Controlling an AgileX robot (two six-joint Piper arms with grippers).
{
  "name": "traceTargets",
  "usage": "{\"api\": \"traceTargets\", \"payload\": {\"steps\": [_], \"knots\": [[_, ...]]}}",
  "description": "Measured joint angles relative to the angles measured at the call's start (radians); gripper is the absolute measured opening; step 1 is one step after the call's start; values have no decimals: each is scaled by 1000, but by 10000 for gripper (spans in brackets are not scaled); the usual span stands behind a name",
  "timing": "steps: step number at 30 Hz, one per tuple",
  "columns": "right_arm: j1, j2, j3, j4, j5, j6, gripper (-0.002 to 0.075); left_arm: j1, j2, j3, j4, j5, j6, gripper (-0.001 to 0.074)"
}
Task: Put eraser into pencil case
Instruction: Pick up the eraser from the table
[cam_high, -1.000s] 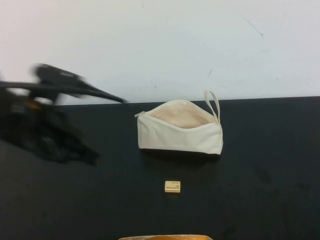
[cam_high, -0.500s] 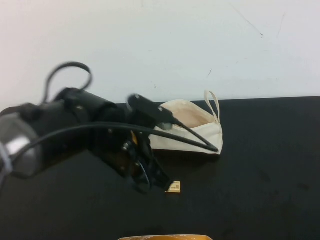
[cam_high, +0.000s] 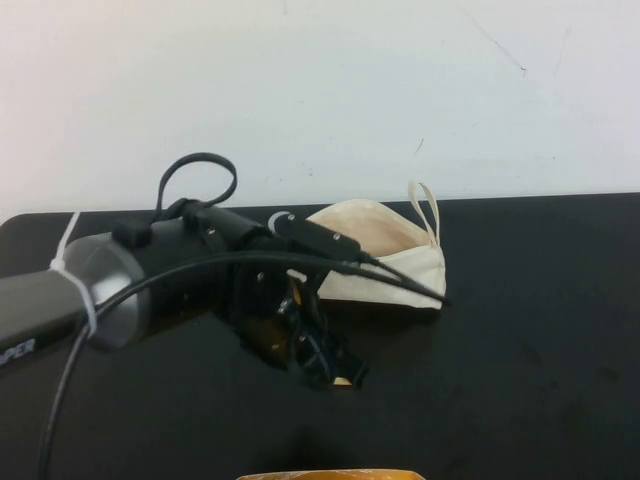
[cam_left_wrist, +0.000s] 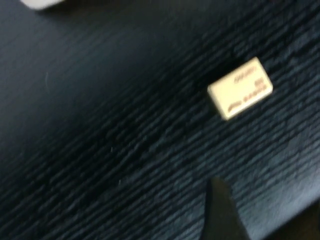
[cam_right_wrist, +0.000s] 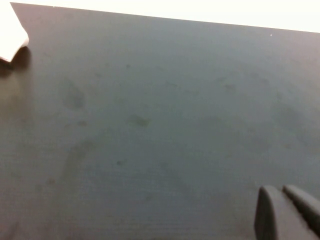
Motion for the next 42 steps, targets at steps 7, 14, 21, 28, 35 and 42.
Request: {"api": "traceTargets", "payload": {"steps": [7,14,21,28,35,42], "knots": [[0,0,0,0,0,0,-1,-18,90,-112,-48,2,-7,379],[0,0,0,0,0,0,-1,-64,221,-211,24,59,-91,452],[0,0,0,0,0,0,-1,-54,258,-227,113,41,-229,470],[0,0,0,0,0,0,-1,-54,299,-234,93,16,-237,471],[0,0,0,0,0,0,-1,-54,324,-236,86,35,-237,457],[0,0,0,0,0,0,-1,-54,324,-240,86,43,-234,299]]}}
